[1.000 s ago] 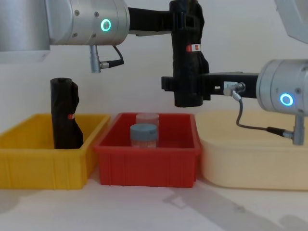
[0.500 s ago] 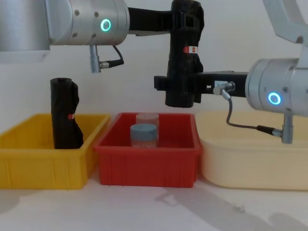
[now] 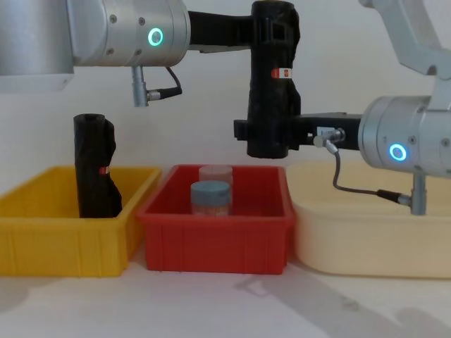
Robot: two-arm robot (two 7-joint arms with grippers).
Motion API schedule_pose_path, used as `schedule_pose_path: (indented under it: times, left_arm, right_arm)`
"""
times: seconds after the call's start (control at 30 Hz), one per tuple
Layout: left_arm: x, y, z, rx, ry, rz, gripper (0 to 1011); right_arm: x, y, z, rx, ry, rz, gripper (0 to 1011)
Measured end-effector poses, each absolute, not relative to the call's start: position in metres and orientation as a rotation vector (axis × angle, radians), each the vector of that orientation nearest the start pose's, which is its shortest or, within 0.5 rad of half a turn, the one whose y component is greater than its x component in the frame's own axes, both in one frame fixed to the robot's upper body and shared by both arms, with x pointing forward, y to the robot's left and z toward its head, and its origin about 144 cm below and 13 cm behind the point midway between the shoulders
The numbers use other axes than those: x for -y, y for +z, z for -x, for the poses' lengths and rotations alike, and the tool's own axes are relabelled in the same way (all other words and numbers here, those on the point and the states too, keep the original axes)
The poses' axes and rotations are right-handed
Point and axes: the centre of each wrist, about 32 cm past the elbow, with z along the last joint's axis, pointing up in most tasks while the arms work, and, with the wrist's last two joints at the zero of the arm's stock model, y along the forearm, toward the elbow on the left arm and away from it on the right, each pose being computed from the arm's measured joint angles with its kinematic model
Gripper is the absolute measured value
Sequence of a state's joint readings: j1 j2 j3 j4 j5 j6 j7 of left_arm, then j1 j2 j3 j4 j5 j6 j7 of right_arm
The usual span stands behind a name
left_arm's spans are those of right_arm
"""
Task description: Pick up the garbage bag with the one hand and transfer it to the other hand.
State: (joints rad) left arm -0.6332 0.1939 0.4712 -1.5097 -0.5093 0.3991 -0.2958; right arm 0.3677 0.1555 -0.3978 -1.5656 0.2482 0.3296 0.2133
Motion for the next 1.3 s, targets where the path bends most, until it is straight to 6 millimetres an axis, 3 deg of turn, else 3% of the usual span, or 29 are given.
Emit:
schedule_pose_path:
  times: [0.73, 1.0, 1.3]
  left_arm:
    - [-0.142, 1.335, -0.569, -0.021, 0.763, 0.044, 381]
    - [-0.142, 1.335, -0.569, -0.021, 0.764, 0.044, 381]
    - [-0.142, 1.335, -0.569, -0.021, 0.764, 0.044, 381]
  right_arm:
    - [0.152, 1.248, -0.543, -0.027, -1.019, 0.070, 1002]
    - [0.152, 1.248, -0.545, -0.032, -1.021, 0.068, 841]
    - [0.151, 1.249, -0.547, -0.034, -1.022, 0.066, 562]
